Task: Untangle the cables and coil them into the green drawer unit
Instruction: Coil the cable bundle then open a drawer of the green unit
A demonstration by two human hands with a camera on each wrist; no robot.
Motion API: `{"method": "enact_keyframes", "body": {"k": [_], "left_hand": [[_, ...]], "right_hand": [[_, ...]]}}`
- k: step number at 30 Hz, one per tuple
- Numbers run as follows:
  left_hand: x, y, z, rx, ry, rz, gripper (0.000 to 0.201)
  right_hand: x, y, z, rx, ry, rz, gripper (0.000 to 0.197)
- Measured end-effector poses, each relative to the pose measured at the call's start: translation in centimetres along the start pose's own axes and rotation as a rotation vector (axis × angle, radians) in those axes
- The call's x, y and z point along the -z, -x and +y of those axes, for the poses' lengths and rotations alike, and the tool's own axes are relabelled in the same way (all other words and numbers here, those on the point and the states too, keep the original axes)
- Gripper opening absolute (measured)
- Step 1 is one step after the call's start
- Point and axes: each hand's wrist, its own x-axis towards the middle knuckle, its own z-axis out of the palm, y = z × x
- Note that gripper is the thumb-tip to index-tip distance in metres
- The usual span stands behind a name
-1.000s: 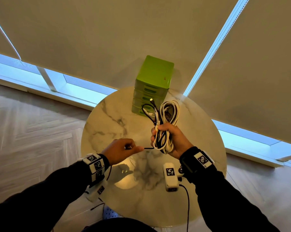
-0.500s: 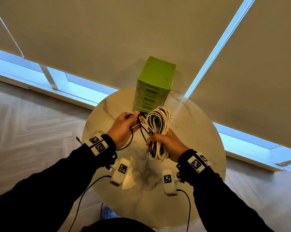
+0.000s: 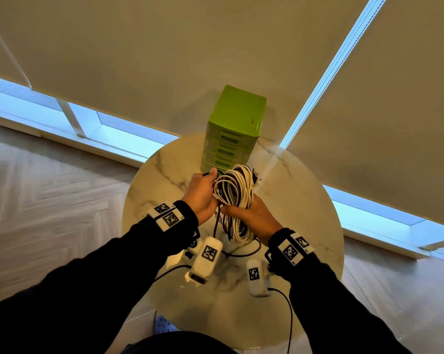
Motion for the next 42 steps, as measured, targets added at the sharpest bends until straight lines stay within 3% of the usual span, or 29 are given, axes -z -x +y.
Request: {"method": "enact_keyframes", "body": {"k": [3,6,10,14,16,20,23,25,27,29,32,34,39,42], "left_hand": [[0.0,0.1,-0.4,-0.001,-0.002,-0.009,0.047],[0.0,0.4,-0.5,0.011,0.023,-0.011,0.046],[0.1,0.9,-0.1,0.045,0.088,-0.101,0.048],[0.1,1.2,0.3,-0.003,0.139,-0.138,0.030],[0.6,1.3,0.3,-0.088,-0.008,-0.119,0.022],[3.2,1.4,-0.8,-0.261,-0.433,-0.179,0.025],[5.5,1.5,-2.5,-0.306,-0.657,-0.167,0.032],[6.7,1.8,-3.7,-0.243,-0.860,-0.290,0.033],[7.5,2.0,-4.4,-0.218,-1.017,-0.413,0.051],[7.6,2.1,-4.8,-0.231,-1.023,-0.426,0.060],[7.2,2.3,-4.8,-0.342,-1.024,-0.421,0.049],[6.8,2.3,-4.4,-0.411,-1.100,-0.442,0.046],[7.1,1.8,-3.6,-0.404,-1.169,-0.504,0.041],[7.6,0.7,-2.4,-0.536,-1.391,-0.500,0.055]], "right_hand": [[0.0,0.2,0.0,-0.025,-0.079,-0.051,0.055],[-0.1,-0.1,-0.1,-0.017,0.065,-0.087,0.062],[-0.2,-0.7,-0.3,-0.069,0.264,0.017,0.056],[-0.1,-0.7,-0.7,-0.075,0.259,0.119,0.052],[0.2,-0.9,-0.7,-0.094,0.238,0.167,0.055],[1.0,-1.6,0.0,-0.146,0.225,0.202,0.054],[1.2,-1.1,-1.0,-0.079,-0.052,0.184,0.032],[1.2,-0.9,-1.2,-0.088,-0.383,0.136,0.023],[0.7,-1.0,-1.2,-0.129,-0.663,0.110,0.029],[0.2,-1.1,-1.5,-0.176,-0.854,0.083,0.033],[-0.3,-0.8,-2.4,-0.176,-1.039,0.027,0.023],[-0.6,-0.6,-2.7,-0.169,-1.116,0.002,0.032],[-1.0,-0.2,-3.0,-0.239,-1.086,-0.113,0.025],[0.0,0.0,-2.9,-0.256,-0.987,-0.173,0.024]]}}
